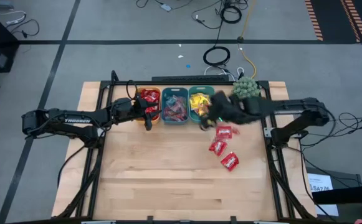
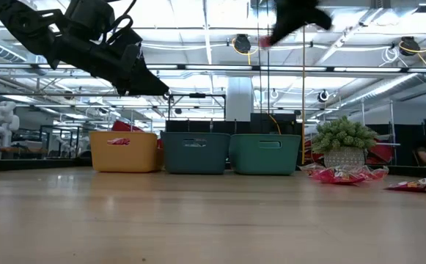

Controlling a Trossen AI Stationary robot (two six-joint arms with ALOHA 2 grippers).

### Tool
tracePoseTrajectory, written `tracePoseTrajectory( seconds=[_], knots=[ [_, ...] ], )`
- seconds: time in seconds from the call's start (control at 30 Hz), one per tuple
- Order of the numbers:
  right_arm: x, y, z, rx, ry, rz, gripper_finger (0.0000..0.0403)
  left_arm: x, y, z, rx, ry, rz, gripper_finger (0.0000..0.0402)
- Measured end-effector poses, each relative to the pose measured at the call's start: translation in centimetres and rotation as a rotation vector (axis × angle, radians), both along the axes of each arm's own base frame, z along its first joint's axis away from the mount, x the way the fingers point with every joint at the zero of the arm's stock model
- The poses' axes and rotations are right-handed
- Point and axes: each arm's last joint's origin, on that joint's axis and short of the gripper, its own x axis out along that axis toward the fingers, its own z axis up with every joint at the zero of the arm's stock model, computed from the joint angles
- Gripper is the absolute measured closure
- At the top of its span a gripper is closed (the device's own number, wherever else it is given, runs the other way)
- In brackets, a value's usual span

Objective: Sort candy
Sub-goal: Put the transparent red gummy into the blue bin, then put the red candy into the yellow bin

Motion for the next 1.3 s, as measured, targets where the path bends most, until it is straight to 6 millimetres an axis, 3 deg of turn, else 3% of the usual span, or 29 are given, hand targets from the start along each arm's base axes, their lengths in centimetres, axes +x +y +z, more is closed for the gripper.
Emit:
tracePoseTrajectory(
  seconds=[0.1,0.3,0.43,0.57,0.83,1.03,1.17,1.3],
  knots=[
    [3.1,-2.5,-0.2,-0.044,-0.002,0.078,0.0403,0.0,0.0,0.0,0.0,0.001,0.0,0.0212],
    [8.2,-7.3,-4.1,-0.03,0.034,0.169,0.0403,0.0,0.0,-0.1,-0.002,0.008,0.0,0.0212],
    [10.3,-9.2,-7.1,0.036,0.072,0.269,0.04,0.0,0.0,-0.1,-0.003,0.008,0.0,0.0212],
    [11.5,-10.1,-8.6,0.116,0.06,0.32,0.0372,0.0,0.0,-0.1,-0.004,0.009,-0.005,0.0212],
    [11.5,-10.8,-8.7,0.178,0.023,0.265,0.0251,0.0,-0.2,-0.1,-0.014,0.006,-0.075,0.0212],
    [10.6,-10.4,-7.5,0.213,0.017,0.309,0.0168,0.2,-0.6,-0.1,0.061,0.027,-0.174,0.0212],
    [8.6,-9.4,-5.6,0.238,0.055,0.3,0.0151,0.4,-1.6,0.0,0.111,0.035,-0.241,0.0212],
    [6.0,-7.0,-2.7,0.155,0.106,0.241,0.0155,1.1,-2.5,0.8,0.143,0.018,-0.225,0.0212]
  ],
)
